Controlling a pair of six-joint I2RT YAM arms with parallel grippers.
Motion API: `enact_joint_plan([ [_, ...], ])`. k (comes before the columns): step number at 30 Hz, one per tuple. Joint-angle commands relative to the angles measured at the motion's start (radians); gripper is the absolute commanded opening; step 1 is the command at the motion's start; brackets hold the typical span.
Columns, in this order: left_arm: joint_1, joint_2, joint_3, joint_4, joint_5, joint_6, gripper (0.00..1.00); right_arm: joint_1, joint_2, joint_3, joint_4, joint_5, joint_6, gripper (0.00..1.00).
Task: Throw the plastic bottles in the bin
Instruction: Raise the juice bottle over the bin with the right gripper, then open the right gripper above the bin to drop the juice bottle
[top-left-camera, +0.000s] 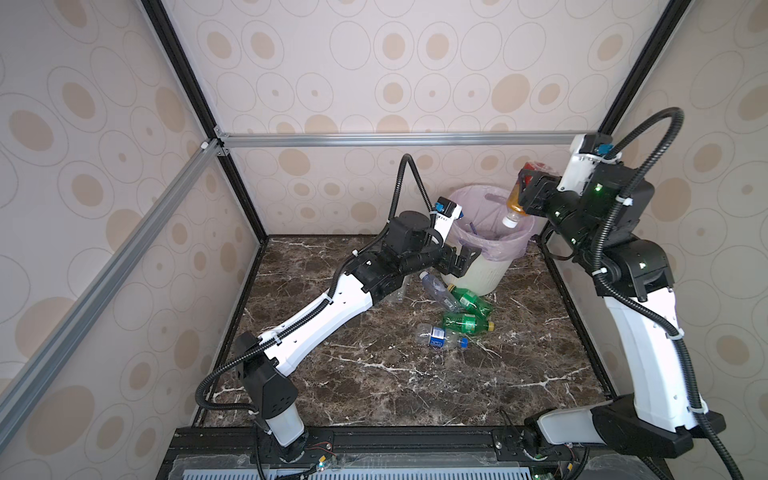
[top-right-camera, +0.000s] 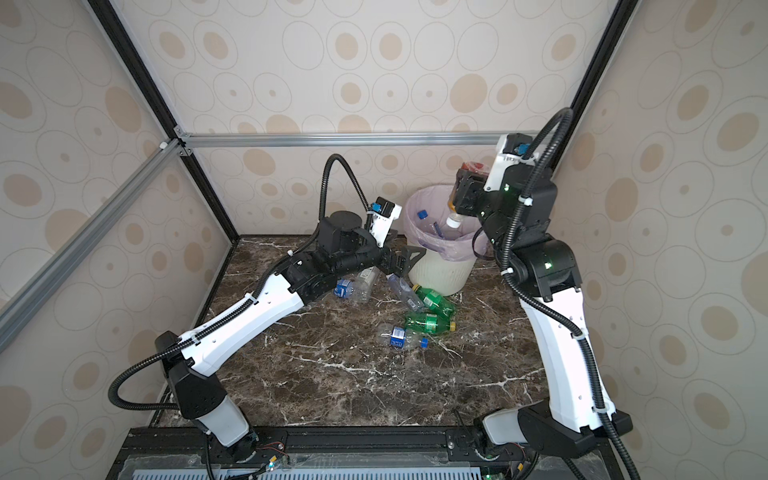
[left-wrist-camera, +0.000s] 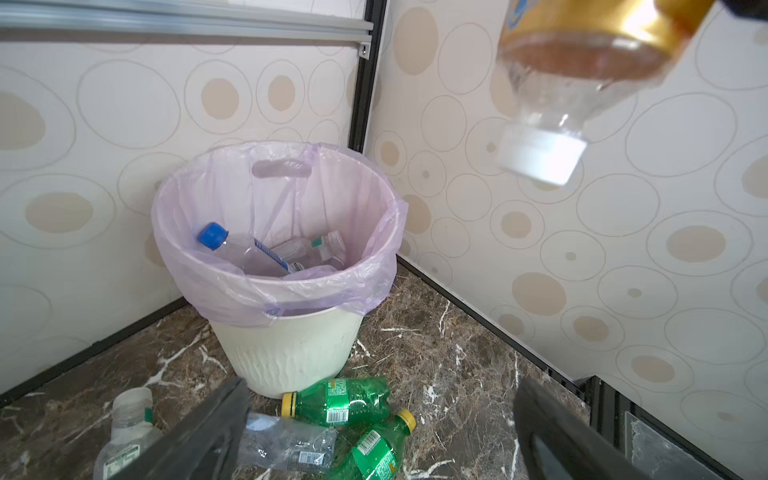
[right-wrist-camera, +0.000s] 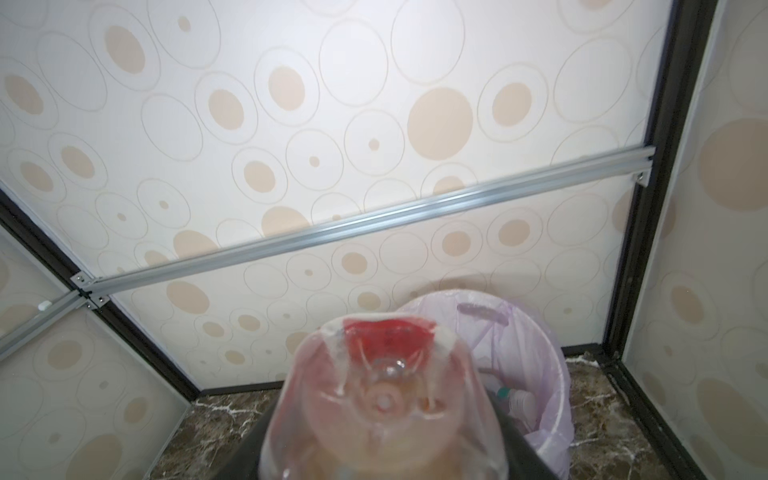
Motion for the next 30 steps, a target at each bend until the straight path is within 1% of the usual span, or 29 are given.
enact_joint_plan([
  [1,-0.010,0.003,0.036,-0.022,-0.010,0.055,0.99,-0.016,0.023,0.045,0.015,0.046,-0.056,0.38],
  [4,-0.010,0.001,0.018,-0.019,-0.013,0.054,0.99,-0.053,0.101,0.059,0.003,0.012,-0.016,0.37],
  [5,-0.010,0.000,0.012,-0.020,-0.014,0.053,0.99,-0.109,0.156,0.071,-0.017,-0.026,0.017,0.37],
  [6,-0.010,-0.001,0.007,-0.021,-0.015,0.051,0.99,-0.132,0.202,0.083,-0.039,-0.043,0.040,0.37],
  [7,-0.010,-0.003,-0.001,-0.024,-0.017,0.051,0.99,-0.158,0.266,0.113,-0.078,-0.060,0.066,0.41],
  [8,-0.010,-0.008,-0.009,-0.025,-0.019,0.053,0.99,-0.177,0.322,0.160,-0.124,-0.082,0.081,0.48],
  [9,-0.010,-0.013,-0.017,-0.026,-0.025,0.053,0.99,-0.192,0.388,0.244,-0.193,-0.101,0.091,0.59],
  [10,-0.010,-0.020,-0.029,-0.028,-0.033,0.055,0.99,-0.196,0.439,0.311,-0.256,-0.096,0.099,0.71],
  [11,-0.010,-0.027,-0.041,-0.031,-0.043,0.058,0.99,-0.196,0.463,0.354,-0.290,-0.101,0.098,0.79],
  [12,-0.010,-0.033,-0.052,-0.032,-0.051,0.061,0.99,-0.196,0.469,0.362,-0.296,-0.120,0.094,0.85],
  [14,-0.010,-0.053,-0.086,-0.026,-0.060,0.062,0.99,-0.196,0.438,0.297,-0.239,-0.137,0.103,0.97],
  [15,-0.010,-0.063,-0.104,-0.018,-0.060,0.060,0.99,-0.196,0.417,0.261,-0.209,-0.139,0.106,1.00],
  [20,-0.010,-0.085,-0.160,0.003,-0.060,0.045,0.99,-0.196,0.372,0.230,-0.213,-0.129,0.107,1.00],
  [22,-0.010,-0.091,-0.176,0.010,-0.056,0.036,0.99,-0.196,0.350,0.187,-0.199,-0.134,0.107,1.00],
  [30,-0.010,-0.110,-0.214,0.016,-0.065,0.015,0.99,-0.196,0.288,0.100,-0.174,-0.165,0.107,1.00],
])
